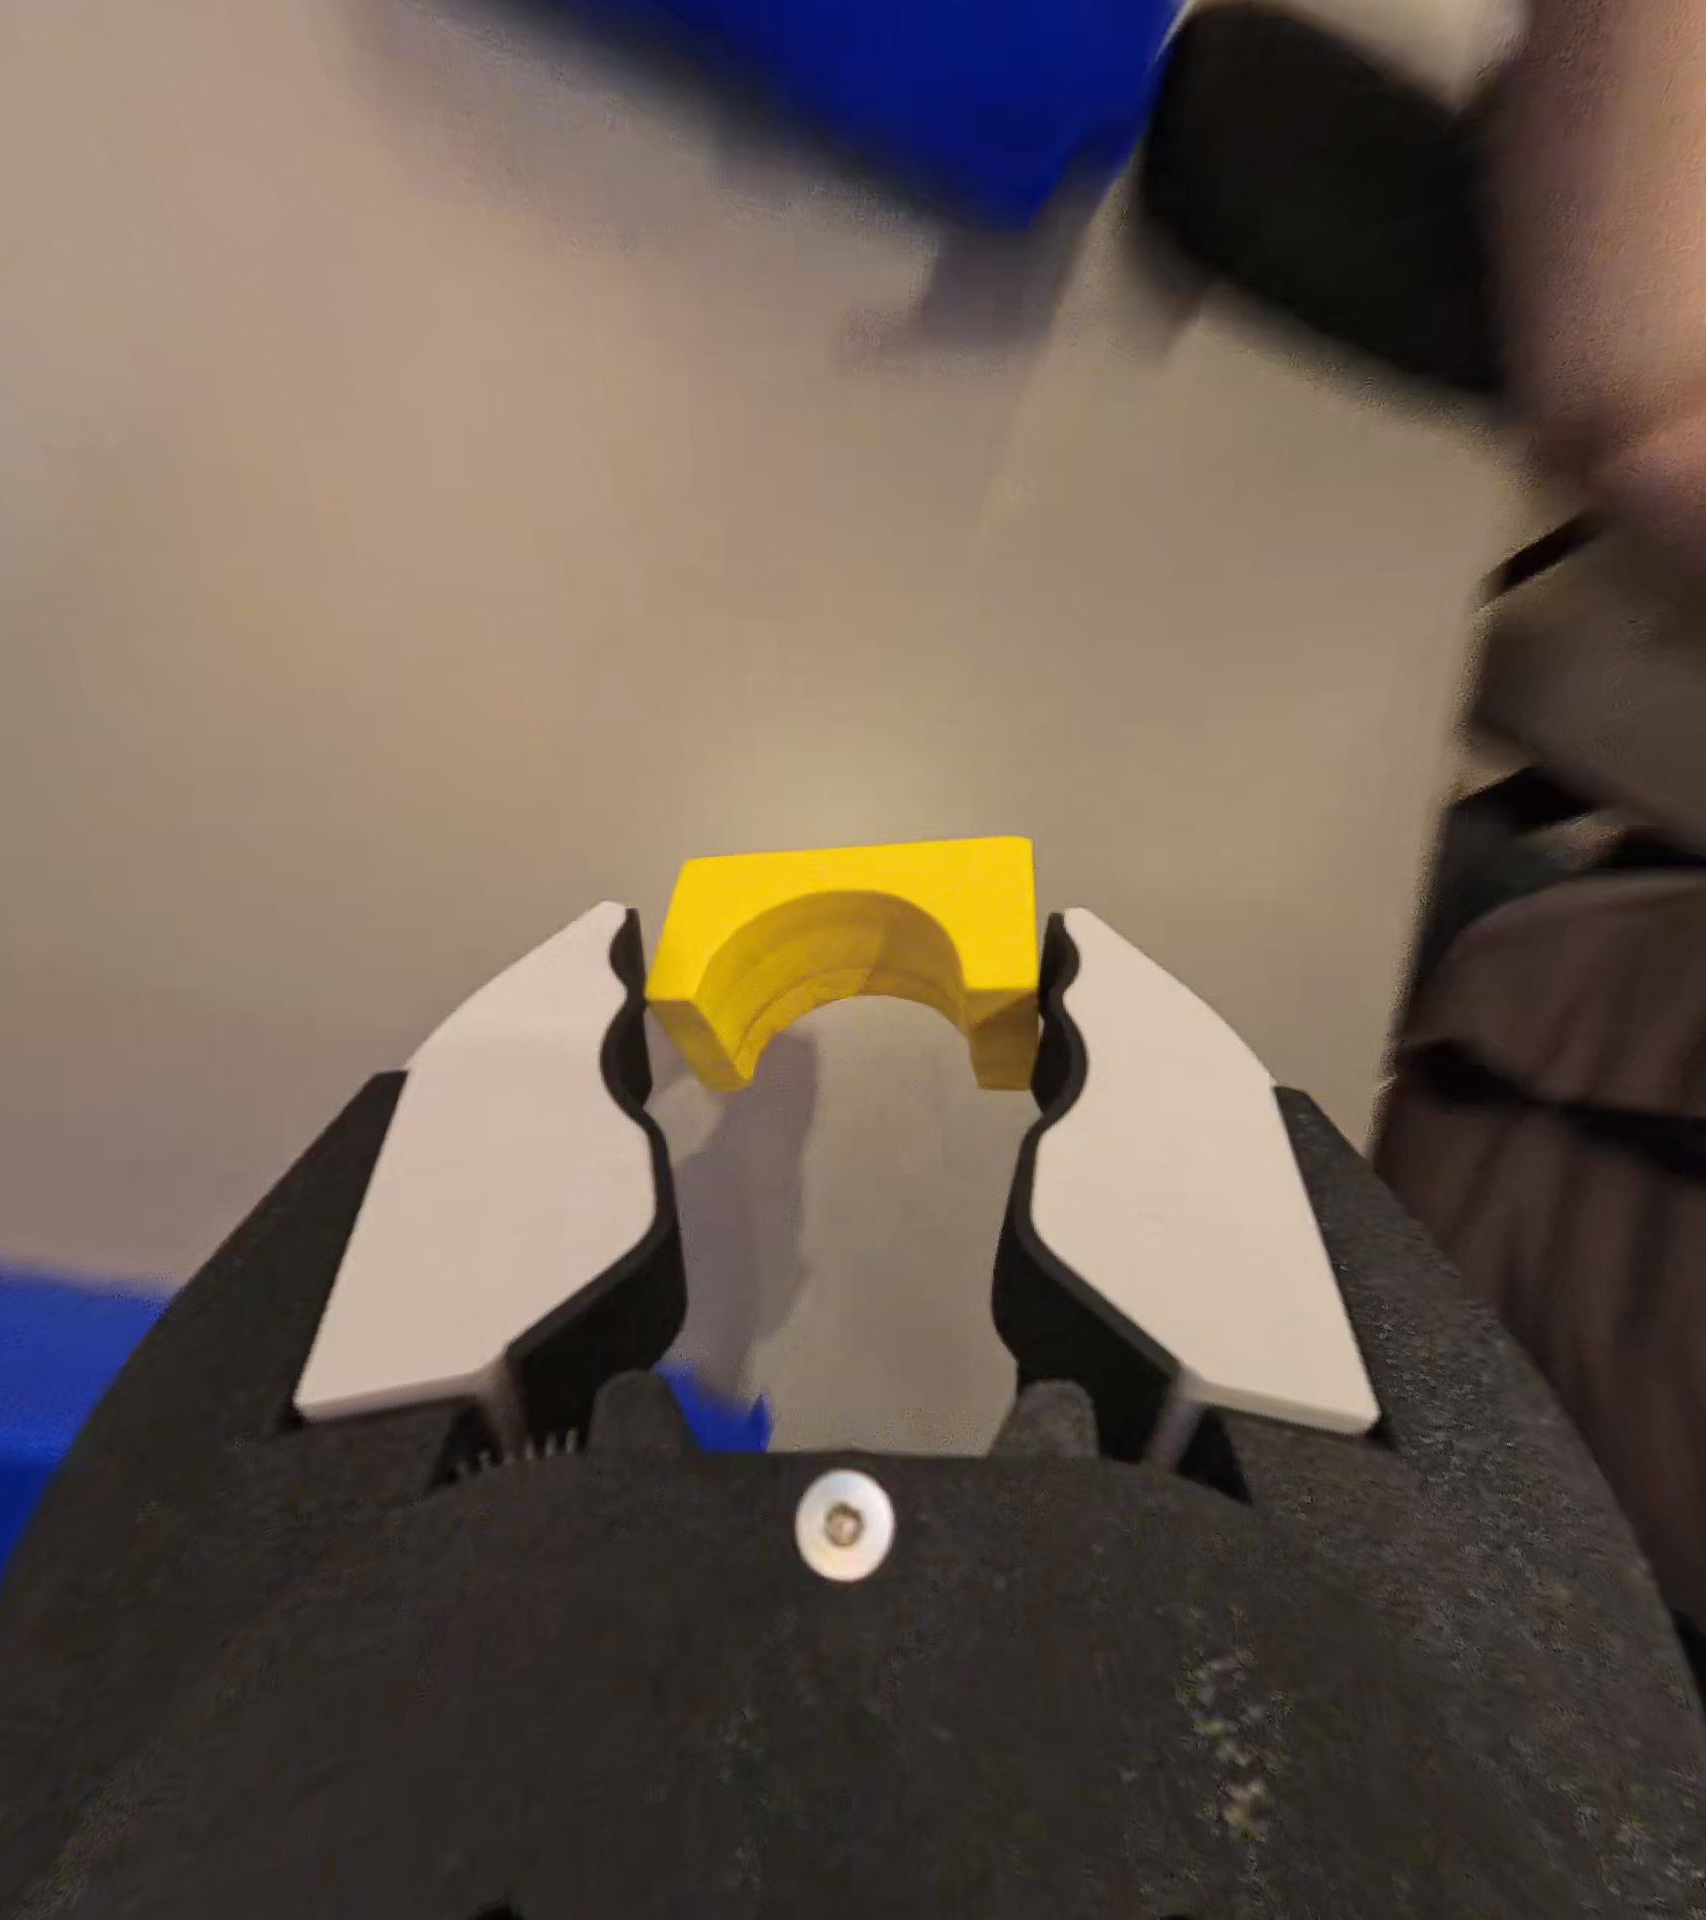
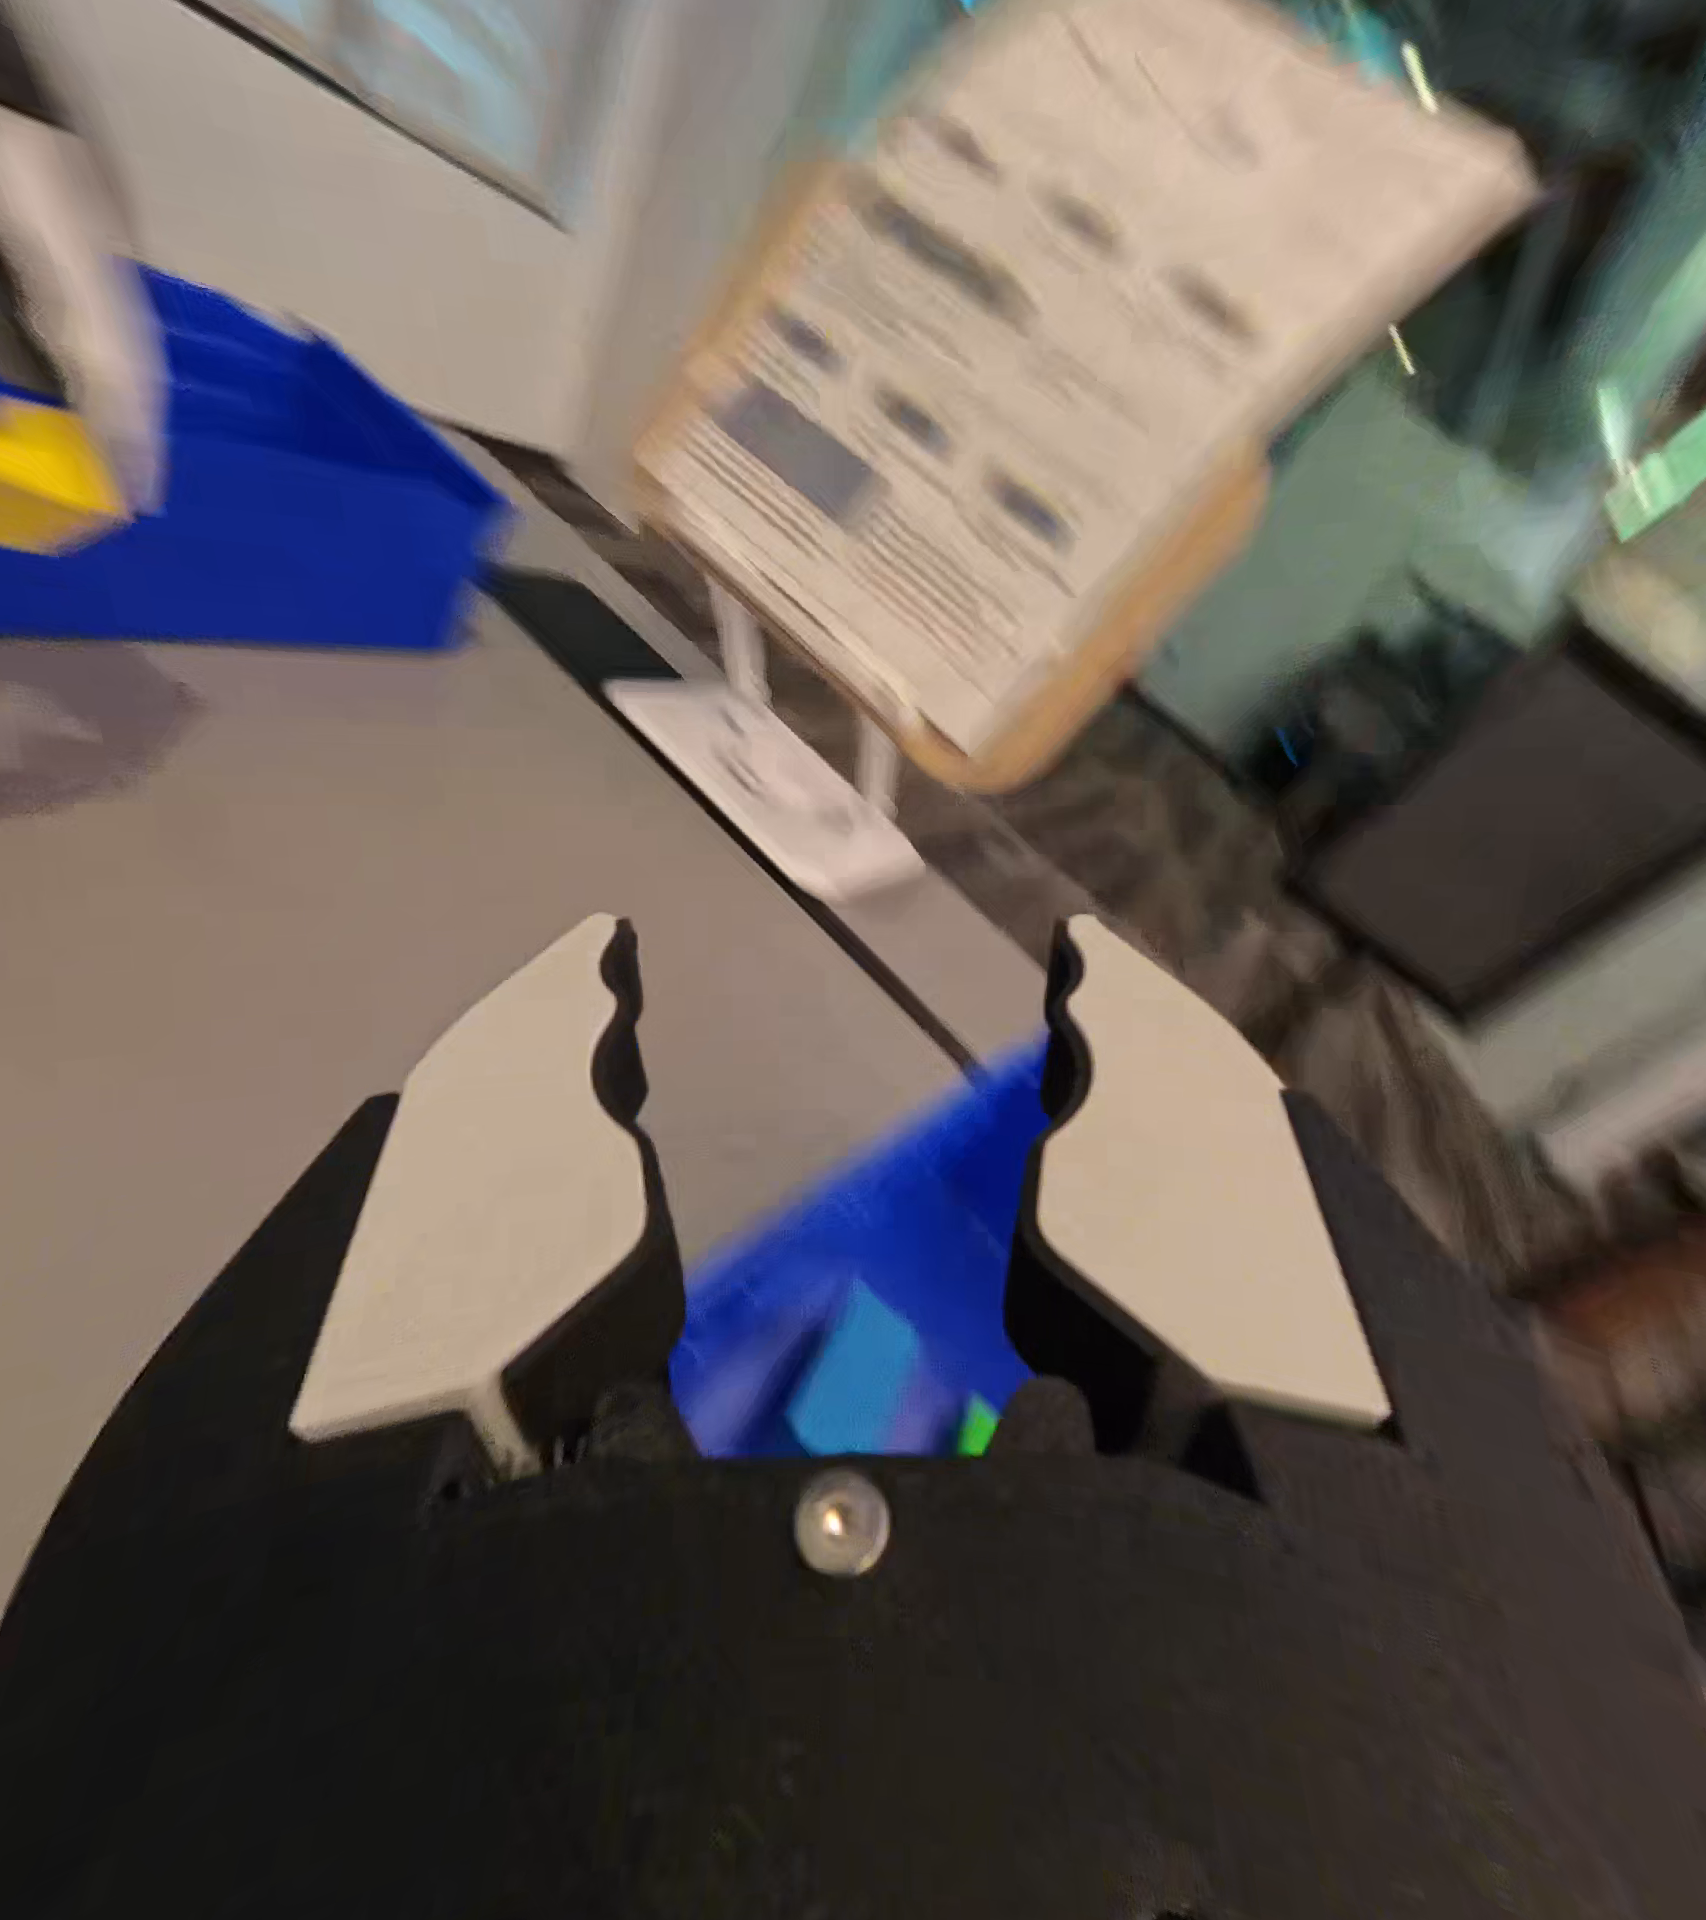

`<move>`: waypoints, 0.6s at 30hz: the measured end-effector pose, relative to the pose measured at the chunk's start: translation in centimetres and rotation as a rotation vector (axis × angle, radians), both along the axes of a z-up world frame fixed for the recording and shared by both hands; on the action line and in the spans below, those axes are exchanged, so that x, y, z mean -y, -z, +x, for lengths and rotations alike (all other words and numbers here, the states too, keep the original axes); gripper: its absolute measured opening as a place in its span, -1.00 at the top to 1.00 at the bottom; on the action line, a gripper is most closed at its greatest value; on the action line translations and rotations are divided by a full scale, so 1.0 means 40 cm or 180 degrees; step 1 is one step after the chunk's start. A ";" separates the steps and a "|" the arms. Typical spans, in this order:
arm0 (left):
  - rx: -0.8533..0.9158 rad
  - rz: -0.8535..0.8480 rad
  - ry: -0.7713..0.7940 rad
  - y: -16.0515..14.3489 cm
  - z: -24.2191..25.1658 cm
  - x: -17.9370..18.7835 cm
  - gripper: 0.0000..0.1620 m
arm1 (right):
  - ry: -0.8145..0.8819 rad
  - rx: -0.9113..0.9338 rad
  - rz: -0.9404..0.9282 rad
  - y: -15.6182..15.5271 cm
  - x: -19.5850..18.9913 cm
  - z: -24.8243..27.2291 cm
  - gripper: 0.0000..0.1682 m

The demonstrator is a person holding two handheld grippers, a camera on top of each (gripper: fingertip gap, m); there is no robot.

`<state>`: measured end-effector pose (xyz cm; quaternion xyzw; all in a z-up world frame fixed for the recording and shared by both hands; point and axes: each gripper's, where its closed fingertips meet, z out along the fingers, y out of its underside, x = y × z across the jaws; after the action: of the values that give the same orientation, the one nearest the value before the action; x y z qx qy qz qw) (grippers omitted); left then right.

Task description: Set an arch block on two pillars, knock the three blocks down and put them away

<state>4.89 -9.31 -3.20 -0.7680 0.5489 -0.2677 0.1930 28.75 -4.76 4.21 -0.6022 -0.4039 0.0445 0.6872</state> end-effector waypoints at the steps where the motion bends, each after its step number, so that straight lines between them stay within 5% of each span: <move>1: 0.0400 -0.0140 0.0079 -0.039 0.029 0.013 0.10 | -0.0338 0.0077 0.0170 -0.010 0.040 -0.081 0.10; 5: 0.1102 -0.0467 0.0469 -0.106 0.096 0.072 0.10 | -0.1192 0.0478 0.0501 0.025 0.162 -0.347 0.09; 10: 0.1363 -0.0710 0.0754 -0.121 0.154 0.130 0.10 | -0.1585 0.0801 0.0645 0.079 0.229 -0.495 0.21; 12: 0.1353 -0.0714 0.0849 -0.111 0.164 0.142 0.10 | -0.1530 0.0826 0.0811 0.075 0.236 -0.503 0.62; 15: 0.1407 -0.0614 0.0774 -0.120 0.165 0.127 0.05 | -0.1421 0.0866 0.0737 0.065 0.227 -0.478 0.62; 18: 0.1285 -0.0027 0.0478 -0.141 0.123 0.064 -0.08 | -0.0712 0.0846 0.0725 -0.009 0.138 -0.317 0.62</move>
<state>9.82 -11.89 2.45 -0.6565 0.5537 -0.4320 0.2753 16.06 -10.28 4.57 -0.4726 -0.5577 -0.0053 0.6823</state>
